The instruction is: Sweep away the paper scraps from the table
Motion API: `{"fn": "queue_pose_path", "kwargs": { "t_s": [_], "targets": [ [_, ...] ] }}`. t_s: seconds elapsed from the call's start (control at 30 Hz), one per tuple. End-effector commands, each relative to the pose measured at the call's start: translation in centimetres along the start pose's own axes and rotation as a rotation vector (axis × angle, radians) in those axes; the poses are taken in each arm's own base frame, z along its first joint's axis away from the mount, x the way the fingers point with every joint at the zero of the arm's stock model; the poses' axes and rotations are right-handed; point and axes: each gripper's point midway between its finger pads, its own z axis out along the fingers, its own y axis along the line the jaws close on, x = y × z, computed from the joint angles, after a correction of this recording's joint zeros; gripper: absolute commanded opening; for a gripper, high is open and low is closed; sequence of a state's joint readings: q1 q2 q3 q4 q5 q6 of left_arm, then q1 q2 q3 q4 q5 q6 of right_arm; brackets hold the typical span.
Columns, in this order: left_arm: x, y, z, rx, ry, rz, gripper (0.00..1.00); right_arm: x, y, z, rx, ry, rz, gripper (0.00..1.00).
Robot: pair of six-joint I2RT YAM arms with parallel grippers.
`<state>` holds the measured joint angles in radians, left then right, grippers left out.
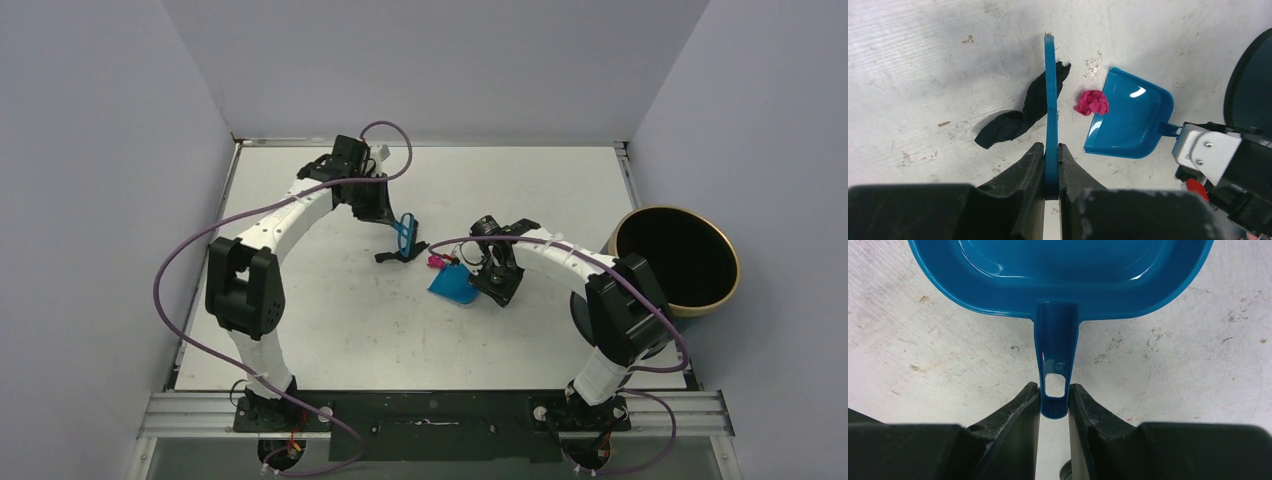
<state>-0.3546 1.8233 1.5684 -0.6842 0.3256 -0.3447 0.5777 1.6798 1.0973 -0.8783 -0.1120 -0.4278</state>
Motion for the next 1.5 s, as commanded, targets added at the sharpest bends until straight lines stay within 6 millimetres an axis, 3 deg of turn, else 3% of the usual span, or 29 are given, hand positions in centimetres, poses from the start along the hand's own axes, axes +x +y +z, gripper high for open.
{"fn": "queue_pose_path", "kwargs": {
  "t_s": [0.0, 0.23, 0.33, 0.47, 0.63, 0.83, 0.93, 1.03, 1.17, 1.47],
  "targets": [
    [0.6, -1.0, 1.4, -0.009, 0.044, 0.067, 0.0, -0.6, -0.1, -0.8, 0.024, -0.033, 0.001, 0.05],
    [2.7, -6.4, 2.7, 0.202, 0.106, 0.105, 0.0, -0.7, 0.1, -0.6, 0.017, -0.036, 0.002, 0.05],
    [3.2, -9.7, 1.6, 0.371, 0.125, 0.109, 0.0, -0.7, 0.1, -0.8, 0.021, -0.041, 0.003, 0.05],
    [2.1, -11.0, -0.2, 0.462, 0.073, 0.096, 0.0, -0.5, 0.2, -0.9, 0.023, -0.038, 0.003, 0.05],
    [-0.3, -8.7, -1.7, 0.396, -0.026, 0.057, 0.0, -0.1, 0.1, -1.1, 0.037, -0.037, 0.003, 0.05],
    [-2.2, -2.0, -2.5, 0.061, -0.095, 0.074, 0.0, 0.2, 0.0, -1.4, 0.051, -0.032, 0.001, 0.05],
    [-1.8, 1.6, -3.1, -0.134, -0.072, 0.104, 0.0, 0.3, 0.0, -1.4, 0.05, -0.03, 0.002, 0.05],
    [-1.3, 3.6, -3.6, -0.244, -0.042, 0.129, 0.0, 0.3, -0.1, -1.4, 0.051, -0.026, 0.003, 0.05],
    [-0.5, 3.1, -3.2, -0.207, 0.002, 0.131, 0.0, 0.3, -0.1, -1.3, 0.048, -0.022, 0.003, 0.05],
    [3.4, -2.2, 0.0, 0.057, 0.164, 0.121, 0.0, 0.2, 0.0, -1.2, 0.043, -0.021, 0.005, 0.05]
  ]
}}
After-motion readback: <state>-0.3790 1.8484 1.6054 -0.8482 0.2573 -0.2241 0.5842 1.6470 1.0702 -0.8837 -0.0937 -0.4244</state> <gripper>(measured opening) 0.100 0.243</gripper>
